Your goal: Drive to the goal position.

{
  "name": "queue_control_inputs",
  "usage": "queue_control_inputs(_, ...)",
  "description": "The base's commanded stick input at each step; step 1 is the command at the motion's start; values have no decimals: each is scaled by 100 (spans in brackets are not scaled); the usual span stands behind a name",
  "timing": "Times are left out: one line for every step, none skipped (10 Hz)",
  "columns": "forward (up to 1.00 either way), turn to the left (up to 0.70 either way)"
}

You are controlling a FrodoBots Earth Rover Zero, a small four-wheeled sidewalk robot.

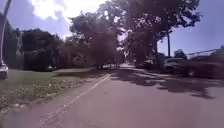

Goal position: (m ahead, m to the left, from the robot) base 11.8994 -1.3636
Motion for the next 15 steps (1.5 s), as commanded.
queue_control_inputs(70, 0)
queue_control_inputs(70, 0)
queue_control_inputs(70, 0)
queue_control_inputs(70, 0)
queue_control_inputs(70, 0)
queue_control_inputs(70, -14)
queue_control_inputs(70, -35)
queue_control_inputs(70, -35)
queue_control_inputs(70, 0)
queue_control_inputs(70, 0)
queue_control_inputs(70, 0)
queue_control_inputs(70, 0)
queue_control_inputs(70, 0)
queue_control_inputs(70, 0)
queue_control_inputs(70, 0)
